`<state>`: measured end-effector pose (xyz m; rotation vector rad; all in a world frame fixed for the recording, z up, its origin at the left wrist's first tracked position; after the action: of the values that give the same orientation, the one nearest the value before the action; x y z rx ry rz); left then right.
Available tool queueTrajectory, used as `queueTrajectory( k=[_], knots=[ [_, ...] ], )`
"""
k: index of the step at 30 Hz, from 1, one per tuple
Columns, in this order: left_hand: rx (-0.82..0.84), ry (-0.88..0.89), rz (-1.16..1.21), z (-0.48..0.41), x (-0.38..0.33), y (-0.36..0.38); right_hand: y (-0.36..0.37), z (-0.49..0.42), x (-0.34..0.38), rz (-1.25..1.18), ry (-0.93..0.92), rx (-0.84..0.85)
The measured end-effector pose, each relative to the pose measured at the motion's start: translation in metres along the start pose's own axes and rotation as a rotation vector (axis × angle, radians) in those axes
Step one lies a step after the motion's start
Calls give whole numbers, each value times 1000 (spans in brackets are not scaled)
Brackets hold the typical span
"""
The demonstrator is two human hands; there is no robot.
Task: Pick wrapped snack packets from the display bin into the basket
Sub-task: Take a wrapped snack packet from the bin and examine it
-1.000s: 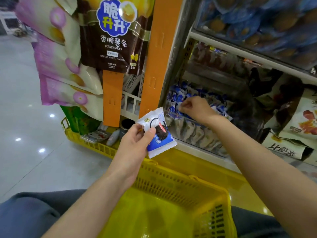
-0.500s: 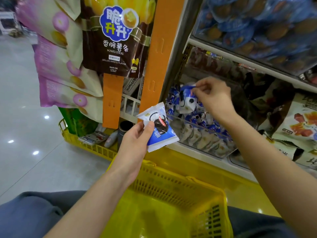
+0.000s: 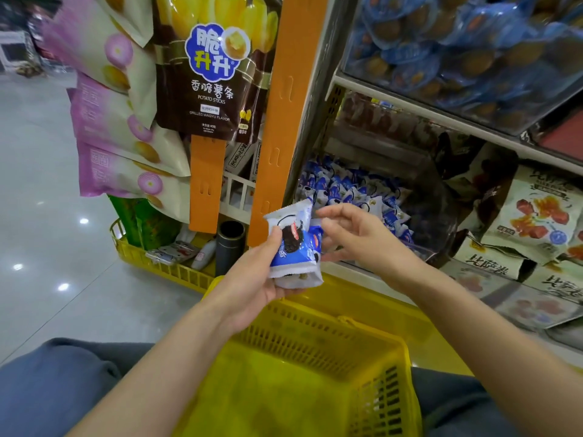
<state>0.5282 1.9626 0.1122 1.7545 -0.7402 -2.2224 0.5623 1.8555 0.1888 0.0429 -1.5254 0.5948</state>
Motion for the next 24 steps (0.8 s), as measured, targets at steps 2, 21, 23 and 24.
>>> queueTrajectory(
  k=[2,21,23,24],
  knots=[
    [10,2,-62,2,-1,1,3,3,1,81,4,32],
    [-308,271,-473,7,-30,-14,0,20,-2,523,15,124],
    [-307,267,-476,7,-28,-12,-2,21,-2,516,21,112],
    [-321,262,-456,7,-27,-13,-5,20,-1,523,37,121]
  ],
)
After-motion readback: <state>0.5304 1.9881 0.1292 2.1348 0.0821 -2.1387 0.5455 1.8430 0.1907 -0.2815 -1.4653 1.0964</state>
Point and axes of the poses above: each hand's wrist, its own z-axis away from the middle knuckle, its own y-axis out of the palm, x = y × z, the point moved 8 cm from there along -z, towards the middle knuckle, and after that the axes turned 1 degree about -y, right-handed, at the moved point
